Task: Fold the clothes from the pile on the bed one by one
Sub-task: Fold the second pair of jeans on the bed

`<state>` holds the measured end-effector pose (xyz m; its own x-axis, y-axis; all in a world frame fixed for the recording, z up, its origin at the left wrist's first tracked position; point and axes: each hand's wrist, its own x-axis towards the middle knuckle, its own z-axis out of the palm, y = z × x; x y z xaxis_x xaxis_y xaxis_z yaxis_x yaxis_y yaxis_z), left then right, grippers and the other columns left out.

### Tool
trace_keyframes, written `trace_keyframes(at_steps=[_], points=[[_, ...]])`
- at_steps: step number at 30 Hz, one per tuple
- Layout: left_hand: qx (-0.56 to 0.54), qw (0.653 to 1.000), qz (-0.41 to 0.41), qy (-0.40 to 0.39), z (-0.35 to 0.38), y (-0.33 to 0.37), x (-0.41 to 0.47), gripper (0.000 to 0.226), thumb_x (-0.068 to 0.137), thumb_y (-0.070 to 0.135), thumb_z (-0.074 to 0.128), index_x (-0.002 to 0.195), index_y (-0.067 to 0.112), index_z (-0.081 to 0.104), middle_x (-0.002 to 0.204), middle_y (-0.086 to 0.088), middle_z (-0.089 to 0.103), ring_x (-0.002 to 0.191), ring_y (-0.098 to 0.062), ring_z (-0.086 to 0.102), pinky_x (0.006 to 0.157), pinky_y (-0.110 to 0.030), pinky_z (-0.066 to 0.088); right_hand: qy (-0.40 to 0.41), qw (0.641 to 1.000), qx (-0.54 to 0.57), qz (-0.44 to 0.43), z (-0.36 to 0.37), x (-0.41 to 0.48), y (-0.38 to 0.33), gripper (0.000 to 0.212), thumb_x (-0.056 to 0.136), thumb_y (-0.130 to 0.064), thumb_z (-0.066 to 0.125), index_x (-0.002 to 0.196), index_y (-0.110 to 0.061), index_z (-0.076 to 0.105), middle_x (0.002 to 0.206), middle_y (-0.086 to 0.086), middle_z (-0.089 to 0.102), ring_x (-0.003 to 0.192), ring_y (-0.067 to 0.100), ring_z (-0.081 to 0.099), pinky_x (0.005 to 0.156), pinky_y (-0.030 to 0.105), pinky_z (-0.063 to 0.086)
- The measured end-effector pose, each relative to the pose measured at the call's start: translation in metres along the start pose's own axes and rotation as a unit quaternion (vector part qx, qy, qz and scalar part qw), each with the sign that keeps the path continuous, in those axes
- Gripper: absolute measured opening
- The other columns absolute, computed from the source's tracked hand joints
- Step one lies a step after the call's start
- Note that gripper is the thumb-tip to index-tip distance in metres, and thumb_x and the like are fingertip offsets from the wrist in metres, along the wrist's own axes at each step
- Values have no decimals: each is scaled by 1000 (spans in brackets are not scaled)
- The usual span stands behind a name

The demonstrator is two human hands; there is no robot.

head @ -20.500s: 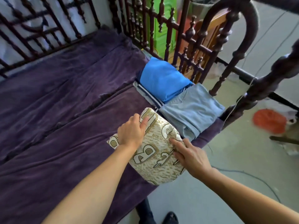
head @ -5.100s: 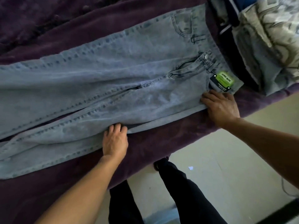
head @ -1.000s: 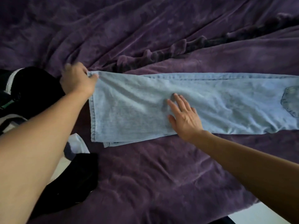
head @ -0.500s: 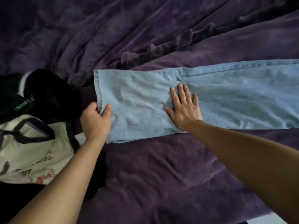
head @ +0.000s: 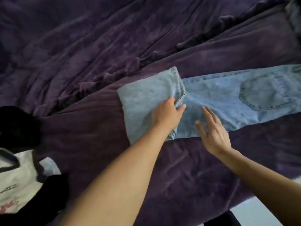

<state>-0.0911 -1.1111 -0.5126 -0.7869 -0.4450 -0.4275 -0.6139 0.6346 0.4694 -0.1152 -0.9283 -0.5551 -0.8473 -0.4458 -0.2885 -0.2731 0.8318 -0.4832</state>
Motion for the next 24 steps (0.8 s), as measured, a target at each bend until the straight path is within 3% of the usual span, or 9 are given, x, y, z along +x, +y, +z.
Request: trace_keyframes(at_steps=[2, 6, 10, 12, 15, 17, 19, 21, 24], points=[[103, 994, -27, -38, 37, -7, 10, 50, 96, 56, 32, 128, 22, 50, 136, -13, 43, 127, -33, 39, 97, -47, 36, 7, 1000, 13, -11, -15, 0, 33, 57, 99, -47, 39, 150, -26, 29, 157, -5, 27, 142, 17, 30, 99, 43, 43], [202, 969, -56, -127, 87, -25, 10, 60, 99, 48, 30, 152, 29, 8, 160, -7, -9, 147, -29, -8, 109, -63, 17, 8, 999, 34, -38, -48, 4, 98, 45, 98, -36, 49, 140, -23, 45, 147, -7, 42, 115, 17, 58, 88, 39, 52], [218, 972, -75, -40, 95, 19, 10, 59, 93, 34, 47, 146, 18, 26, 155, -15, 12, 141, -34, 16, 109, -52, 29, 46, 997, 42, -34, -97, 23, 154, 36, 97, -34, 52, 129, -18, 56, 124, -3, 59, 100, 22, 63, 78, 39, 53], [222, 975, -18, -14, 102, 61, 11, 55, 92, 30, 47, 143, 17, 33, 152, -14, 19, 137, -32, 24, 107, -46, 31, 102, 994, 27, 10, -134, 38, 181, 36, 95, -30, 56, 128, -16, 56, 126, 0, 58, 112, 23, 55, 85, 40, 48], [190, 978, 72, -39, 125, 128, 12, 49, 96, 31, 42, 144, 24, 33, 155, -10, 15, 139, -29, 21, 109, -42, 27, 194, 969, 23, 148, -191, 68, 229, 50, 89, -32, 63, 134, -15, 50, 138, 8, 47, 128, 28, 40, 100, 46, 39], [181, 975, 109, -73, 146, 163, 14, 50, 99, 35, 38, 147, 30, 27, 159, -8, 7, 144, -29, 12, 112, -45, 21, 183, 943, 66, 269, -218, 84, 256, 68, 84, -42, 68, 141, -17, 41, 143, 10, 42, 131, 29, 38, 103, 44, 36], [192, 966, 111, -133, 168, 183, 16, 53, 100, 39, 35, 149, 38, 16, 161, -6, -4, 147, -31, -1, 115, -53, 10, 141, 899, 214, 356, -225, 96, 273, 77, 78, -49, 73, 140, -16, 42, 136, 9, 52, 118, 27, 52, 96, 40, 44], [228, 948, 99, -196, 185, 187, 18, 57, 100, 41, 33, 150, 42, 5, 160, -6, -13, 146, -33, -12, 114, -59, 0, 84, 836, 361, 405, -220, 104, 277, 68, 71, -49, 79, 126, -17, 55, 117, 3, 64, 95, 20, 63, 80, 37, 52], [219, 945, 100, -219, 189, 177, 25, 56, 99, 43, 36, 149, 44, 10, 161, -2, -9, 147, -30, -9, 116, -56, 1, 69, 822, 410, 390, -213, 111, 274, 50, 66, -30, 86, 107, -12, 65, 103, 4, 71, 82, 17, 69, 64, 31, 57]])
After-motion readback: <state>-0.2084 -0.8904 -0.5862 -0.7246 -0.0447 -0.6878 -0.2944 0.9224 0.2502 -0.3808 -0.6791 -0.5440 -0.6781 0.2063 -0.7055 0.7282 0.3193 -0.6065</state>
